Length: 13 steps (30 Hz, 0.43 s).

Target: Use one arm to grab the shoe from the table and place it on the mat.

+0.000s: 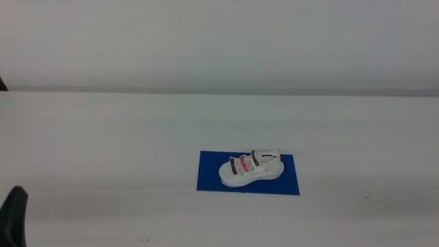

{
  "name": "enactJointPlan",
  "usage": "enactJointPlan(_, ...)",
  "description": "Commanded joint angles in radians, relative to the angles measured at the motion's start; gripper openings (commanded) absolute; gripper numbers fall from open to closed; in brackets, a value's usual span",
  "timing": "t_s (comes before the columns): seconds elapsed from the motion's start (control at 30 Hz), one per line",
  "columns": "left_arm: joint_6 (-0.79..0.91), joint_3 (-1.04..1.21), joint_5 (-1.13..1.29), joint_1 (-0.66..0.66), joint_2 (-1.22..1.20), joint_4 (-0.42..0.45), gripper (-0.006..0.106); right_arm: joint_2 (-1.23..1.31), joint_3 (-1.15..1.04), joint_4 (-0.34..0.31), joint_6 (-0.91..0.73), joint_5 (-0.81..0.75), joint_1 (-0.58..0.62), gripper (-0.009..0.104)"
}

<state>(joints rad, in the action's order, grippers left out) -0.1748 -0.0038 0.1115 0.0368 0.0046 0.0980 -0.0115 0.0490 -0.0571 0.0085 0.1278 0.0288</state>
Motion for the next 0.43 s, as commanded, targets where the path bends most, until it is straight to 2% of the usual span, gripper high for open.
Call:
enactJointPlan(0.0,-0.006,0.043,-0.017,0.004,-0.041,-0.002,0.094,0.043,-0.073,-0.016,0.023,-0.029,-0.007,0.088)
enactJointPlan(0.4,-0.006,0.043,-0.017,0.004,-0.041,-0.002,0.094,0.046,-0.087,-0.012,0.024,-0.037,-0.007,0.090)
